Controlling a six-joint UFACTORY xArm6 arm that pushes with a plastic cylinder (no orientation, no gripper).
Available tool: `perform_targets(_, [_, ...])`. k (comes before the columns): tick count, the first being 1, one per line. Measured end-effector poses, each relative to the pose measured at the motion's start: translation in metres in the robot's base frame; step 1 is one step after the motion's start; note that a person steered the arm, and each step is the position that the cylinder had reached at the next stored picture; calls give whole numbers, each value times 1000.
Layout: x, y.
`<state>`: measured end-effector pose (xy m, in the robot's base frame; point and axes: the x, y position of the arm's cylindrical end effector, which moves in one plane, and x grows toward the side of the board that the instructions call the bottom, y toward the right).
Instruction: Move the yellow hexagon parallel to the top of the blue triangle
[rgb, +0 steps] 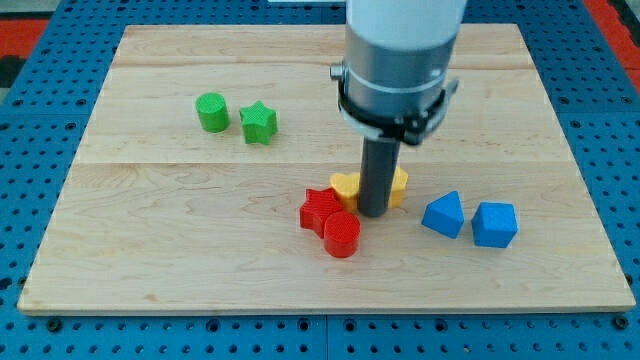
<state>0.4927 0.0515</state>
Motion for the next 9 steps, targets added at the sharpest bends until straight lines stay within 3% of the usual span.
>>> perform_targets(1, [-43, -4])
perform_targets(3, [-14, 54])
perform_targets(6, [15, 79])
perform_targets(7, [-6, 84])
perform_targets(8, [-54, 74])
perform_targets(9, [-59, 85])
